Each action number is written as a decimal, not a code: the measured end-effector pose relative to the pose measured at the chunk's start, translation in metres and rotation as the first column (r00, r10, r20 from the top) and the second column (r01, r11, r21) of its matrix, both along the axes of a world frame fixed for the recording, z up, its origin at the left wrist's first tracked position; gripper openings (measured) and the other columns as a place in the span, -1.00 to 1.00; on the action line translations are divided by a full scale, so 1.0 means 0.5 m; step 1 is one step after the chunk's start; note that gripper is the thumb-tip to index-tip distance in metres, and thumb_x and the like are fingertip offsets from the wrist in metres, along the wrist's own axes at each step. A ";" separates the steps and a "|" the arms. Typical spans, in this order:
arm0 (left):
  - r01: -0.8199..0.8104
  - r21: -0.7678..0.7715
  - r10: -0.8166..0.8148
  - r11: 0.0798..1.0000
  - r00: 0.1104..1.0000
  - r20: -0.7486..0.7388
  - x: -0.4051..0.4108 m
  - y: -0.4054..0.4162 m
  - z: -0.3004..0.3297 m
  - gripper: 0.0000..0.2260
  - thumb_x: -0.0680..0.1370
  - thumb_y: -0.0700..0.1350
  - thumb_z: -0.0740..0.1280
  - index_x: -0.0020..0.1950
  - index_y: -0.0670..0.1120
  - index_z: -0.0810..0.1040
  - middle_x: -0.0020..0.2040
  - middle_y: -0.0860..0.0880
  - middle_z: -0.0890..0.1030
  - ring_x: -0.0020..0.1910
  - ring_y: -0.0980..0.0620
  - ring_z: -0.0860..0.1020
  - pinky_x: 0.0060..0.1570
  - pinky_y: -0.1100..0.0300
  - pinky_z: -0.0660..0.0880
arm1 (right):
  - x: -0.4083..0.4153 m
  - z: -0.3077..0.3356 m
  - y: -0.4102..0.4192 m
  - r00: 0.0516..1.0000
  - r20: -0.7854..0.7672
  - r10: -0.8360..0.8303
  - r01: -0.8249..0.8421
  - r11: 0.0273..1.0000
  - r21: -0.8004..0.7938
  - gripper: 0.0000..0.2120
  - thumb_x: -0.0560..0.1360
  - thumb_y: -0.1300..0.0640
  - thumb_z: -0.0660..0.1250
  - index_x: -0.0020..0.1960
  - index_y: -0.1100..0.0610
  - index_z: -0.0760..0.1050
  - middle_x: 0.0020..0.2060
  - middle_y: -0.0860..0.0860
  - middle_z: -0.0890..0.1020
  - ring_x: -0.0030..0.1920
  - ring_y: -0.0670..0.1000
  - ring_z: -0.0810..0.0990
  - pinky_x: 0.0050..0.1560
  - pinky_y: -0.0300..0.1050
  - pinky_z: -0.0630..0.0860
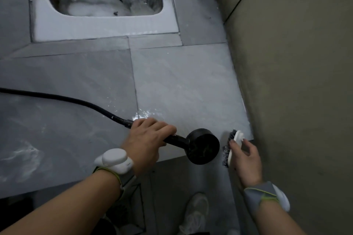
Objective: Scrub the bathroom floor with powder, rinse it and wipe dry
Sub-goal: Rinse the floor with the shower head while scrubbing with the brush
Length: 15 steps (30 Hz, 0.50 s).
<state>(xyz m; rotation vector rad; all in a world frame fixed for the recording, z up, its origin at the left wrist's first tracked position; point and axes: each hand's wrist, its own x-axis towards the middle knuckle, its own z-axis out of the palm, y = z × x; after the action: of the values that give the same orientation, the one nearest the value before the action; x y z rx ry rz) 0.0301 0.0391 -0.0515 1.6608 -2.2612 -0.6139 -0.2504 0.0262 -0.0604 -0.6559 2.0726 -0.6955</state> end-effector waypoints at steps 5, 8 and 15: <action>0.062 0.006 -0.062 0.998 0.996 0.061 -0.143 -0.048 -0.031 -0.60 0.34 -0.18 0.48 0.04 0.16 0.43 -0.03 0.18 0.58 -0.04 0.02 0.49 0.01 0.12 0.28 | -0.103 -0.009 -0.028 0.994 -0.007 0.105 -0.106 0.992 -0.074 -0.56 0.48 0.15 0.44 0.32 0.14 0.43 -0.05 0.06 0.57 -0.19 -0.21 0.52 -0.17 -0.28 0.41; -0.060 0.004 0.059 0.998 0.996 0.064 -0.174 -0.099 -0.028 -0.67 0.39 -0.20 0.43 0.04 0.12 0.47 -0.03 0.14 0.58 -0.02 -0.02 0.49 -0.05 0.14 0.18 | -0.130 -0.011 -0.045 0.986 -0.005 0.168 -0.168 0.982 -0.087 -0.54 0.46 0.10 0.46 0.31 0.11 0.44 0.03 0.07 0.61 -0.08 -0.04 0.59 -0.03 -0.13 0.47; -0.241 0.061 0.244 0.969 0.969 -0.046 -0.274 -0.174 0.001 -0.72 0.47 -0.19 0.37 0.09 0.11 0.43 -0.03 0.13 0.54 -0.02 -0.01 0.40 -0.13 0.12 0.12 | -0.165 -0.021 -0.072 0.980 0.147 0.137 -0.127 0.989 -0.075 -0.60 0.50 0.06 0.41 0.30 0.03 0.43 0.05 -0.05 0.57 0.03 -0.07 0.55 0.00 -0.16 0.43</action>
<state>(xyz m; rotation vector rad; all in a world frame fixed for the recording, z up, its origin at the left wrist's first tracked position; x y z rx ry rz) -0.1068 -0.0480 -0.0510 1.8869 -1.9791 -0.6563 -0.3331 -0.0100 -0.0708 -0.7473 1.8558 -0.7168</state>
